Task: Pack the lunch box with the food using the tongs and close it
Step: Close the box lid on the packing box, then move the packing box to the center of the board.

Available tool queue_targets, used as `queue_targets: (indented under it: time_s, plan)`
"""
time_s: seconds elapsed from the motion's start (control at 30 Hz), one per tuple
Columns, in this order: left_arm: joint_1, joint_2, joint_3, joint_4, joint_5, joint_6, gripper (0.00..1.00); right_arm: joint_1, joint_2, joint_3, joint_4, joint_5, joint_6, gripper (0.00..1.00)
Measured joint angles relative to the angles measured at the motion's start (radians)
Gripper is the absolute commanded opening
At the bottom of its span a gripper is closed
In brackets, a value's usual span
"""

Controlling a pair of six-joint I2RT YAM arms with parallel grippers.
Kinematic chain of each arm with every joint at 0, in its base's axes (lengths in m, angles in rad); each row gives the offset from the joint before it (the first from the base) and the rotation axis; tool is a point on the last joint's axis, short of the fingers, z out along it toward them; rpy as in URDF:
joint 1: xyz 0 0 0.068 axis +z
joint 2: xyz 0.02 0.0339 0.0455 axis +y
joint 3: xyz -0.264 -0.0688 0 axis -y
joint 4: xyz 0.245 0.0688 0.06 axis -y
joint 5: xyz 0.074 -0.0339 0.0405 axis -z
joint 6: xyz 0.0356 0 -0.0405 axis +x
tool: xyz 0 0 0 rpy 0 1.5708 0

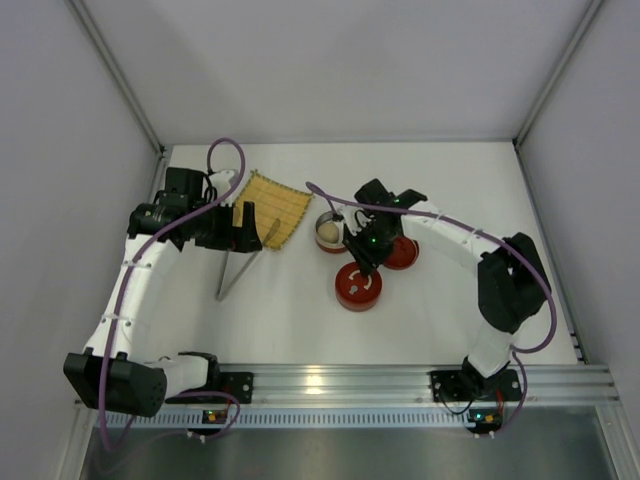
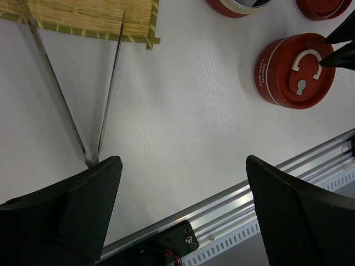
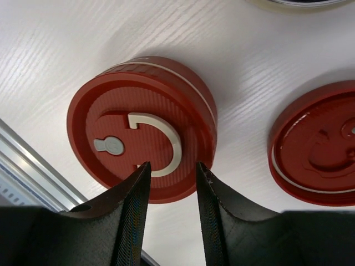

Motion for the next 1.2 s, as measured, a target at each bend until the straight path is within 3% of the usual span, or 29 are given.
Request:
queue_targets:
  time_s: [0.27, 0.63, 0.73, 0.93, 1.2]
  plan:
    - [0.000, -0.008, -0.004, 0.001, 0.011, 0.002, 0.98, -0.072, 0.000, 0.005, 0.003, -0.003, -0.026, 0.38]
    - [0.000, -0.011, -0.015, 0.008, 0.018, 0.003, 0.98, -0.105, 0.083, 0.036, -0.009, -0.076, -0.069, 0.31]
    - [0.000, -0.014, -0.015, 0.009, 0.016, 0.016, 0.98, -0.106, 0.108, 0.032, -0.007, -0.097, -0.071, 0.27]
    - [0.000, -0.019, -0.015, 0.010, 0.000, 0.028, 0.98, -0.101, 0.106, 0.025, 0.001, -0.136, -0.069, 0.09]
    - [0.030, -0.019, -0.015, 0.026, -0.001, 0.018, 0.98, 0.009, 0.095, -0.003, 0.042, -0.171, -0.022, 0.06]
